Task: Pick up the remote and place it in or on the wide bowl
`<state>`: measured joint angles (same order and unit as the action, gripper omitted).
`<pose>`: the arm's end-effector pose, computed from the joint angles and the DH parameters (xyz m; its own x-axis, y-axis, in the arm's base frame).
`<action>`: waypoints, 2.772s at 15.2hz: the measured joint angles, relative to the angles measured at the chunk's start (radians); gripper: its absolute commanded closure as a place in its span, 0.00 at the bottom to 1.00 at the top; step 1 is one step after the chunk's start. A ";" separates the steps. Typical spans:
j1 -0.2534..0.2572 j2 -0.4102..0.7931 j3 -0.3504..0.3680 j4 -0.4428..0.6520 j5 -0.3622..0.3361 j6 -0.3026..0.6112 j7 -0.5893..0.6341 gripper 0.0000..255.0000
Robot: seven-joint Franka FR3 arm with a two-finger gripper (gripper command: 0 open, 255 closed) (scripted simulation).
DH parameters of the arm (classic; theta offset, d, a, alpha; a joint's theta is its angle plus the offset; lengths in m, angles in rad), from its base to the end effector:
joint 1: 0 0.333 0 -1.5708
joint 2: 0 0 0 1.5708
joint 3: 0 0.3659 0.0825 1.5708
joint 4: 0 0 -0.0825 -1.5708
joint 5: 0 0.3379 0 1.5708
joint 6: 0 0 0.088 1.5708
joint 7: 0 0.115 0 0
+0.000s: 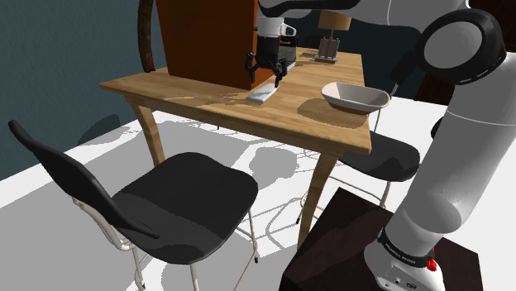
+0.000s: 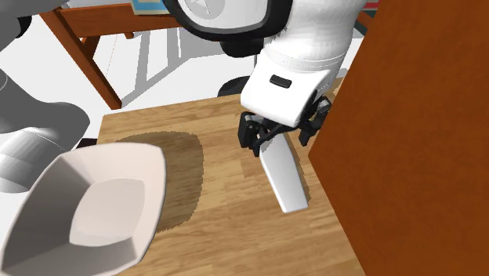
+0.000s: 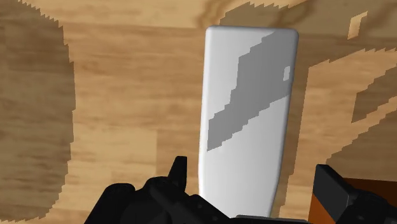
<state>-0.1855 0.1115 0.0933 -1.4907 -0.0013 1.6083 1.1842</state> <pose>0.5489 -0.0545 0.6451 0.2896 -0.9571 -0.0059 -0.9571 -0.2896 -0.0095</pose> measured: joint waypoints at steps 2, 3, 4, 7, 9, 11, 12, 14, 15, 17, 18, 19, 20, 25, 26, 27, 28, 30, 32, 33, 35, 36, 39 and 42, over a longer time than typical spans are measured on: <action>0.000 0.000 0.000 -0.034 -0.002 0.029 0.006 0.00; 0.000 0.000 0.001 -0.045 -0.002 0.041 0.006 0.00; -0.002 -0.002 0.000 -0.051 -0.001 0.045 0.003 0.00; -0.004 -0.006 0.001 -0.059 -0.001 0.048 0.001 0.00; -0.004 -0.004 0.001 -0.057 -0.001 0.045 0.003 0.00; -0.006 -0.008 0.001 -0.063 -0.002 0.048 0.003 1.00; -0.006 -0.007 0.001 -0.065 -0.002 0.049 0.003 1.00; -0.006 -0.003 0.001 -0.060 -0.002 0.047 0.004 1.00; -0.006 -0.001 0.001 -0.058 -0.002 0.046 0.003 1.00; -0.006 -0.002 0.001 -0.060 -0.001 0.050 -0.001 1.00; -0.006 -0.002 0.001 -0.060 -0.001 0.050 -0.001 1.00; -0.006 0.001 0.001 -0.056 -0.002 0.049 0.000 1.00; -0.006 0.000 0.002 -0.057 -0.002 0.048 0.002 1.00; -0.009 0.014 0.000 0.003 -0.004 -0.011 0.004 1.00; -0.009 0.015 0.000 0.019 -0.005 -0.025 0.005 1.00; -0.009 0.019 0.000 0.038 -0.005 -0.039 0.006 1.00; -0.009 0.029 0.000 0.068 -0.006 -0.061 0.005 1.00; -0.009 0.035 0.000 0.101 -0.007 -0.087 0.007 1.00; -0.008 0.049 0.000 0.146 -0.008 -0.118 0.007 1.00; -0.007 0.054 0.001 0.171 -0.009 -0.136 0.008 1.00; -0.007 0.066 0.001 0.212 -0.010 -0.167 0.007 1.00; -0.007 0.077 0.001 0.244 -0.011 -0.187 0.007 1.00; -0.005 0.100 0.001 0.315 -0.013 -0.235 0.009 1.00; -0.003 0.134 0.002 0.412 -0.017 -0.297 0.009 1.00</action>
<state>-0.1882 0.2457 0.0951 -1.0788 -0.0181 1.3108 1.1928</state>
